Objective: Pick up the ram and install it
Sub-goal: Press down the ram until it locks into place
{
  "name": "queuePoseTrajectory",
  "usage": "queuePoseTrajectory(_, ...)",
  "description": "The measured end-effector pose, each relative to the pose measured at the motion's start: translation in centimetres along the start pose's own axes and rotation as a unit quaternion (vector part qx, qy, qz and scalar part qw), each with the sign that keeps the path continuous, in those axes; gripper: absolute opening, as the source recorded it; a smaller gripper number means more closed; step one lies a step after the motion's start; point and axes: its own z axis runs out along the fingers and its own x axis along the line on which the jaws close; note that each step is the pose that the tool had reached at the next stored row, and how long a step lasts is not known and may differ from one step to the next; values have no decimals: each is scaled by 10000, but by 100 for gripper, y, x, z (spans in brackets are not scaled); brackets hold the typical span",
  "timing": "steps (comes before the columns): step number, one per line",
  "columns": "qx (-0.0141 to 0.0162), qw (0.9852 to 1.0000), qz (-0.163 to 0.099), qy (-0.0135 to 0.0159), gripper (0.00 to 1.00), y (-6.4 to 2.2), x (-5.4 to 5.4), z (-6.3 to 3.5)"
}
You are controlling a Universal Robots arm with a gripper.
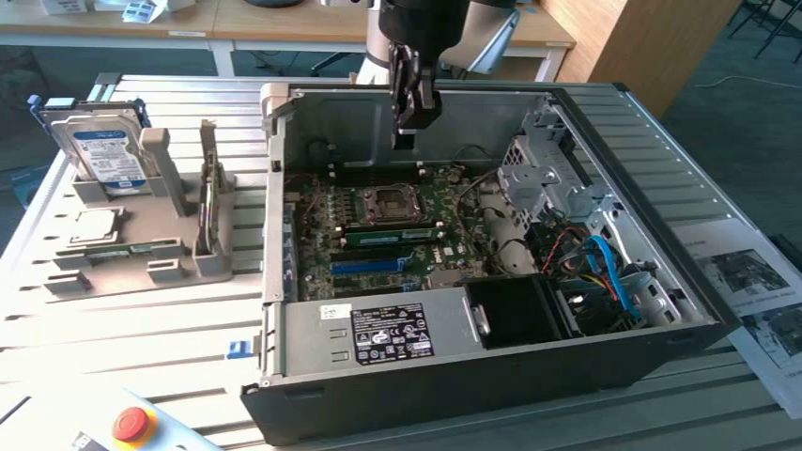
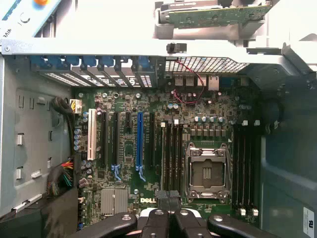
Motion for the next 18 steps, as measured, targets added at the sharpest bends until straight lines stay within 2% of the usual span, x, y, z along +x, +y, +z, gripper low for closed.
queuePoseTrajectory(12, 0, 10000, 0, 0, 10, 0, 0, 0)
queuePoseTrajectory(18, 0, 10000, 0, -21, 10, -1, -1, 66)
